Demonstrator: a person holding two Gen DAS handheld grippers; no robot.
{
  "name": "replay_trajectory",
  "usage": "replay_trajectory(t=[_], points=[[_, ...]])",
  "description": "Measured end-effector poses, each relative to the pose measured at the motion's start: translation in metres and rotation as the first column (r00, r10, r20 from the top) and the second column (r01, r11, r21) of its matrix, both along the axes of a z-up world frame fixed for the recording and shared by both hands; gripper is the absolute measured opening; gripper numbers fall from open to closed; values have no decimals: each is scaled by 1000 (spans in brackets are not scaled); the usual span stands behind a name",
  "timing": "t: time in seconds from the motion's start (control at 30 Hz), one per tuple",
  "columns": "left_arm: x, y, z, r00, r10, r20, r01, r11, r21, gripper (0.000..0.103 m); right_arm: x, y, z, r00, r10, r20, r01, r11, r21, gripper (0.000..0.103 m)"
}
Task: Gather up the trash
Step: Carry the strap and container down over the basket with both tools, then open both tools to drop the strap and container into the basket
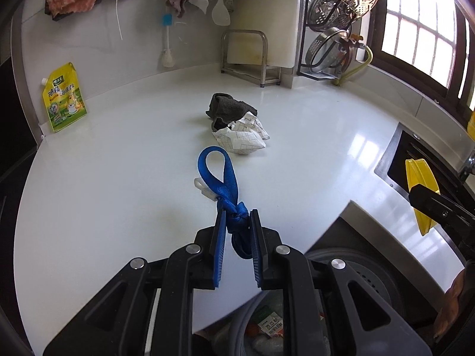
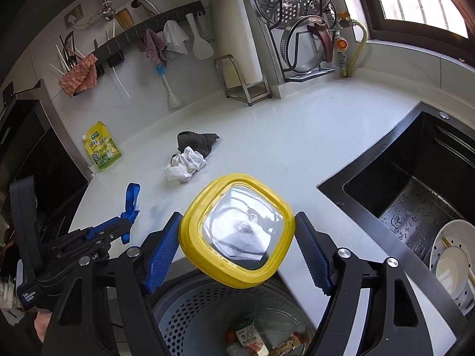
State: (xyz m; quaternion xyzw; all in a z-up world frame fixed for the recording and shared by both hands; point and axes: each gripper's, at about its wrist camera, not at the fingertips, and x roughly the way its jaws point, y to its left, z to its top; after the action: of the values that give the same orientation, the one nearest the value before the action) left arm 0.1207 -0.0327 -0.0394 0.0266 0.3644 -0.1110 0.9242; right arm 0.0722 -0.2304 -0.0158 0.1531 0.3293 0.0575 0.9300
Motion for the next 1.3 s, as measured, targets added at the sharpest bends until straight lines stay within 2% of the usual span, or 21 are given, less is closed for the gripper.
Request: replay_trajectory(t=[0.3,0.6,0.87,1.3], points=[[-62,-6,-12,998,-59,-6,59,998,30,17,-63,22,-18,999,-19,-48,16,998,-54,73],[-100,-13,-33,995,-91,-40,93,994,51,17,-104,45,-34,997,-13,-73,2,989,-148,73],[-113,-12,-46,995,-80,-66,84,994,64,17,-123,48,-51,994,-37,-106,16,982,-191,73],[-117,-20,-62,990,-87,-113,97,992,85,17,-127,50,-68,990,-45,-135,20,983,-182,73]])
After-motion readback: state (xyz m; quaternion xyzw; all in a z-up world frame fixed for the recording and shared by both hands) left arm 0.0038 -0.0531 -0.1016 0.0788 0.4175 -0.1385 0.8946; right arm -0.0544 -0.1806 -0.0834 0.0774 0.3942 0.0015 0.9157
